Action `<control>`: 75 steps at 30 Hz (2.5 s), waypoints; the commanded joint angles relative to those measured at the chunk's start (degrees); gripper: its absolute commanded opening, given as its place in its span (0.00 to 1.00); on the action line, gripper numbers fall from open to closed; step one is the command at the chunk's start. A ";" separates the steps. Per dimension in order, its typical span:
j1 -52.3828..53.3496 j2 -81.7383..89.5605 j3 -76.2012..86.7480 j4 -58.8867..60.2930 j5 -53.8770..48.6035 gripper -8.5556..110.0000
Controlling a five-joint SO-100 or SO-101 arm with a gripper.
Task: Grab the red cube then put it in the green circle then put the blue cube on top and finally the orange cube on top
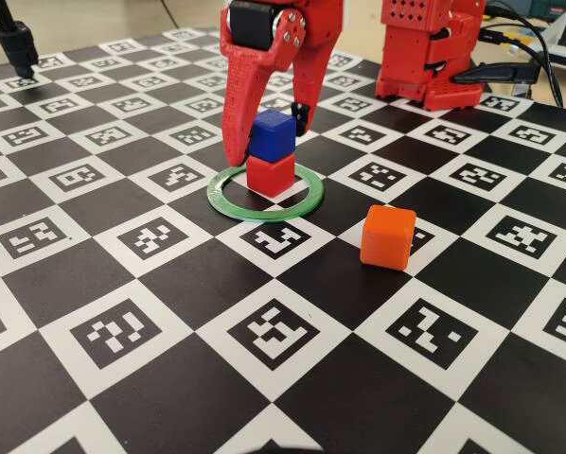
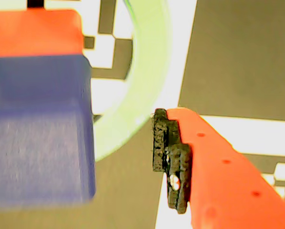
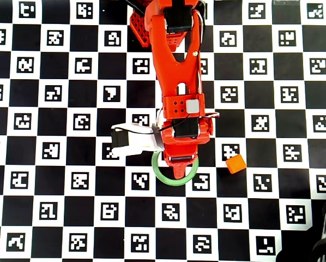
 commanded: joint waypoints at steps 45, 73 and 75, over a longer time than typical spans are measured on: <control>-21.71 1.58 -38.14 27.69 29.62 0.40; -27.95 -14.24 -31.73 8.79 33.66 0.40; -27.69 -14.41 -29.71 7.03 33.31 0.40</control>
